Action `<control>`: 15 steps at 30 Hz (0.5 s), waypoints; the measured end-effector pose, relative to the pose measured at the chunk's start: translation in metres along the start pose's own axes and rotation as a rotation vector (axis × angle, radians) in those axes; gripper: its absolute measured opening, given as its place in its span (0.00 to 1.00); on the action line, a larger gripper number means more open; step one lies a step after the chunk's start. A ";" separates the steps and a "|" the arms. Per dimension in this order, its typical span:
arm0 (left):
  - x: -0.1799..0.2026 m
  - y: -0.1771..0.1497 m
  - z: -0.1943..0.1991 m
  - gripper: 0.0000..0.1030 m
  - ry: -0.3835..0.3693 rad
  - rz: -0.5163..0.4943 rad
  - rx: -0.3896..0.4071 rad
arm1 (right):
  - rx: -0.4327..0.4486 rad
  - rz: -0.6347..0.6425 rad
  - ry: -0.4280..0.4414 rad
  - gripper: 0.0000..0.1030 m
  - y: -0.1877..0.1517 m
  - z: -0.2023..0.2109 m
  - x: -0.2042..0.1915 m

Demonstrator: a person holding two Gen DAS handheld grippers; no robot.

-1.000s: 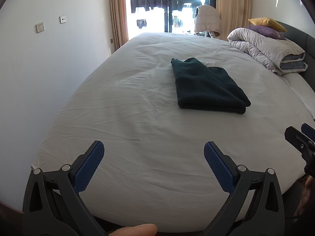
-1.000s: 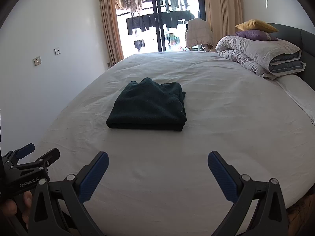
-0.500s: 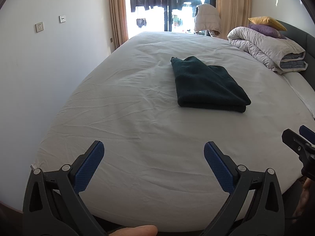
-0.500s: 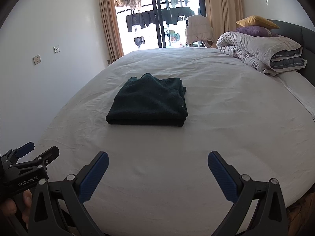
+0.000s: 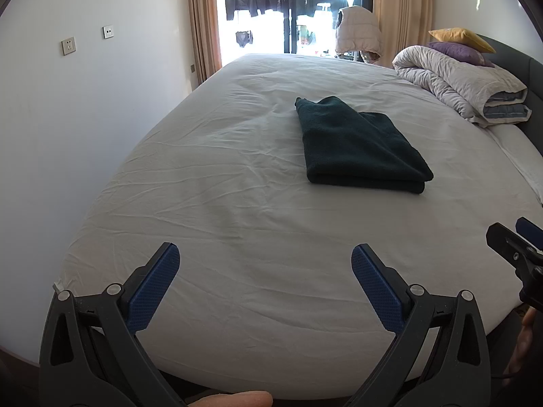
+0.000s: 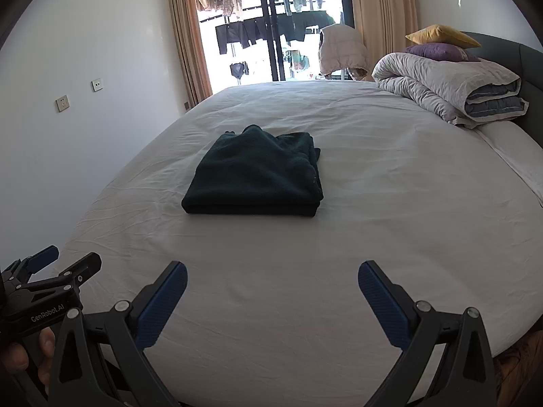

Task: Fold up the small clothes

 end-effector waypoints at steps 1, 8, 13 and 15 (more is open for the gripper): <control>0.000 0.000 0.000 1.00 0.001 0.000 0.001 | 0.000 -0.001 0.000 1.00 0.000 0.000 0.000; 0.000 0.000 0.000 1.00 0.000 0.000 -0.002 | -0.001 0.000 0.000 1.00 0.000 0.000 0.000; 0.000 0.000 0.000 1.00 0.001 0.000 -0.001 | -0.002 -0.004 0.000 1.00 -0.002 0.000 0.000; -0.001 0.000 -0.001 1.00 0.003 0.000 -0.002 | -0.002 -0.003 0.000 1.00 -0.001 -0.001 0.001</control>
Point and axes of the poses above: each gripper's, at about its wrist camera, not at the fingertips, and z roughly against the way its jaws point, x to its right, y to its top, the point moved 6 cm from there along -z, roughly the way its jaws point, and after that the axes turned 11 degrees about x, right-handed, at the moved point
